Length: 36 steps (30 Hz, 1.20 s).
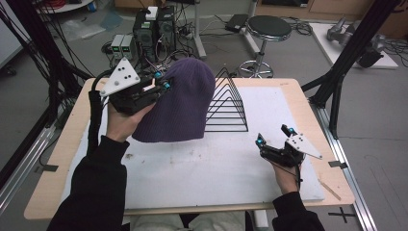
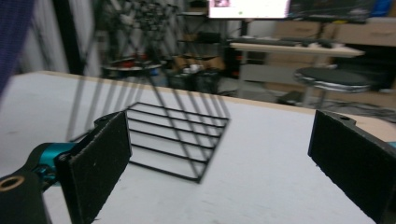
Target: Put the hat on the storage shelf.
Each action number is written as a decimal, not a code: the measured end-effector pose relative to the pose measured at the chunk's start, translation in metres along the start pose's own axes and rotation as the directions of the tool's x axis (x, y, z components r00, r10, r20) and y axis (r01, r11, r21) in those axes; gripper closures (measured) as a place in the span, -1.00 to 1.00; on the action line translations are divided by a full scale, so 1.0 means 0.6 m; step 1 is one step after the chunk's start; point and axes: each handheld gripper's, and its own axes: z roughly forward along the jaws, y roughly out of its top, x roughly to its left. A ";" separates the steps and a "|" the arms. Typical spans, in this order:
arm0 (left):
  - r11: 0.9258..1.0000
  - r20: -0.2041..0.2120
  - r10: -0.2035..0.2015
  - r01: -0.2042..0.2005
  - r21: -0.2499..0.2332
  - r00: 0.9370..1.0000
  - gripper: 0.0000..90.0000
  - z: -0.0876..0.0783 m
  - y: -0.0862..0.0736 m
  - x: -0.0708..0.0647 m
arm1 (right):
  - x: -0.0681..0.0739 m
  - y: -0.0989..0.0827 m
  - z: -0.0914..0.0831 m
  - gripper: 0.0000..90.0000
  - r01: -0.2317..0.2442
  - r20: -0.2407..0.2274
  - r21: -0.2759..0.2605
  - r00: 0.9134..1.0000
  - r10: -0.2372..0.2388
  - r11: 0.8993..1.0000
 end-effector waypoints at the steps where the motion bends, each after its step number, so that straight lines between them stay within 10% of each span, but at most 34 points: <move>1: 1.000 0.010 -0.001 0.001 -0.006 1.000 0.82 0.003 0.002 -0.003 | 0.001 0.002 0.002 -0.88 -0.012 -0.043 0.007 0.999 0.012 1.000; 3: 1.000 0.032 0.001 -0.001 -0.005 0.999 0.82 0.007 0.004 -0.007 | 0.005 0.007 0.012 -0.91 -0.046 -0.188 0.038 0.981 0.053 0.998; 7: 1.000 0.060 0.002 -0.002 -0.004 0.998 0.82 0.018 0.001 -0.015 | 0.038 0.016 0.039 -0.93 -0.078 -0.418 0.118 0.901 0.120 0.990; 11: 1.000 0.099 -0.015 0.017 -0.020 0.995 0.82 0.026 0.001 -0.022 | 0.076 0.015 0.077 -0.92 -0.141 -0.516 0.215 0.824 0.235 0.966; 13: 0.999 0.117 -0.018 0.021 -0.026 0.993 0.82 0.027 0.003 -0.024 | 0.089 0.012 0.097 -0.92 -0.164 -0.533 0.236 0.802 0.269 0.958; 17: 0.997 0.156 -0.047 0.056 -0.051 0.987 0.82 0.028 0.005 -0.025 | 0.109 0.010 0.124 -0.87 -0.227 -0.604 0.255 0.721 0.338 0.940; 20: 0.994 0.181 -0.071 0.084 -0.069 0.981 0.82 0.028 0.005 -0.024 | 0.119 0.012 0.136 -0.75 -0.229 -0.627 0.252 0.702 0.339 0.940; 22: 0.995 0.184 -0.065 0.079 -0.068 0.981 0.82 0.028 0.005 -0.024 | 0.118 0.012 0.137 -0.24 -0.230 -0.661 0.248 0.671 0.338 0.941; 23: 0.995 0.188 -0.062 0.076 -0.068 0.980 0.82 0.028 0.004 -0.023 | 0.118 0.015 0.134 0.06 -0.226 -0.668 0.240 0.668 0.330 0.944; 26: 0.994 0.193 -0.062 0.078 -0.077 0.979 0.82 0.028 0.003 -0.019 | 0.115 0.024 0.121 0.75 -0.189 -0.661 0.186 0.702 0.265 0.964; 36: 0.981 0.161 -0.011 0.042 -0.188 0.987 0.81 0.037 0.009 0.003 | 0.068 0.105 0.096 0.83 -0.017 -0.577 0.038 0.816 0.036 0.999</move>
